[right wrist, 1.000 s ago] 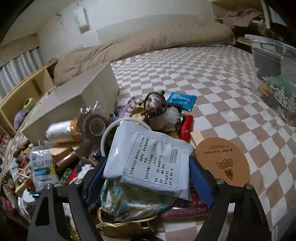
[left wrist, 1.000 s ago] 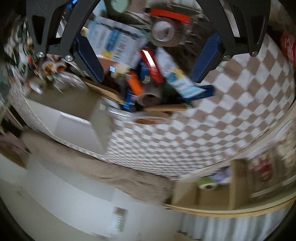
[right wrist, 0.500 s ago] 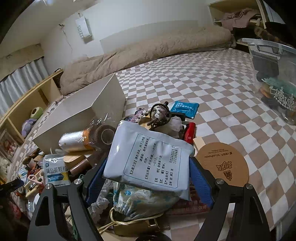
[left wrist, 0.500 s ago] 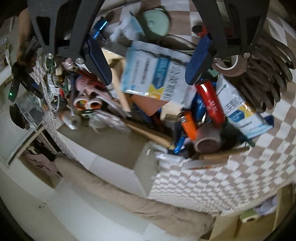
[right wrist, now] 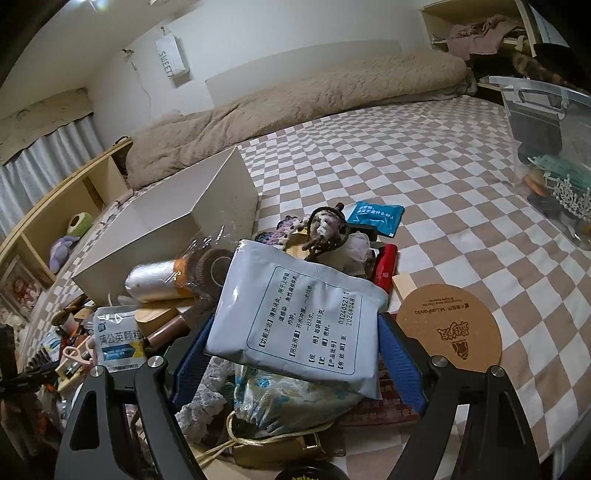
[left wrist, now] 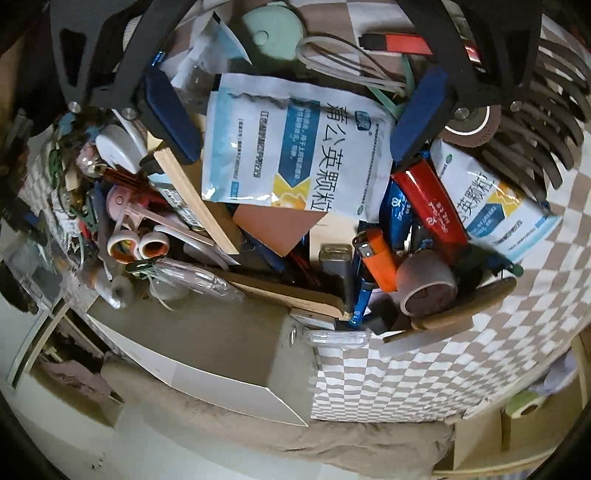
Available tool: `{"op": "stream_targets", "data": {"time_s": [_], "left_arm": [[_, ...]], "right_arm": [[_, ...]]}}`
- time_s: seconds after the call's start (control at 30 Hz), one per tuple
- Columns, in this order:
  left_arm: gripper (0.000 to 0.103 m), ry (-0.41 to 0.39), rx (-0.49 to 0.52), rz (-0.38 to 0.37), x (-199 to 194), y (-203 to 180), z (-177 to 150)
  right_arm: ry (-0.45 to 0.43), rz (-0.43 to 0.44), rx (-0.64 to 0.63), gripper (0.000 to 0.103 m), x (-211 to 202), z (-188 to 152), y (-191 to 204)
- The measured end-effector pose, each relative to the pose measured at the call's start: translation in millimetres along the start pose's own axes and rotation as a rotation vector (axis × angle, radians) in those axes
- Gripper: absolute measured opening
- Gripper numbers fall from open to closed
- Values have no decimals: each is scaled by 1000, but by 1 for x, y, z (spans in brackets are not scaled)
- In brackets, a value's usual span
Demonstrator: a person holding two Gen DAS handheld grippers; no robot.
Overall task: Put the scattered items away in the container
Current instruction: 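Grasp the white printed packet with the right tool while the left tool grasps the blue-white granule packet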
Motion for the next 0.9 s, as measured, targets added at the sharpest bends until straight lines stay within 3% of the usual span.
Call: {"op": "stream_targets", "data": {"time_s": [0.33,0.43,0.5,0.57,0.9], "left_arm": [[102,-3,-1,59,8,10,10],[90,-10,-6,80,6,11,10],[89,-16,-14,77,4,11,10],[77,-18,-20,79,4,10,9],[75,-89,-102,63,-10,13,7]], "right_arm": [[-1,18,-16,85,-1,-1,7],[-6,28,-22,85,-3,-1,10],[-9,32,-27,85,-4,-1,12],[-15,32,-37,85,-6,-1,15],[-63,37,-73,85,-24,-2,30]]}}
Point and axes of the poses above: each gripper's, at about its wrist camera, not at the fingertips, and x roughly the way its jaws point, y to its left, z to its top, the point moved 4 cm from there along x, roughly the way its jaws point, and after that the axes turned 10 degrees about -z, right-handed, at the moved point
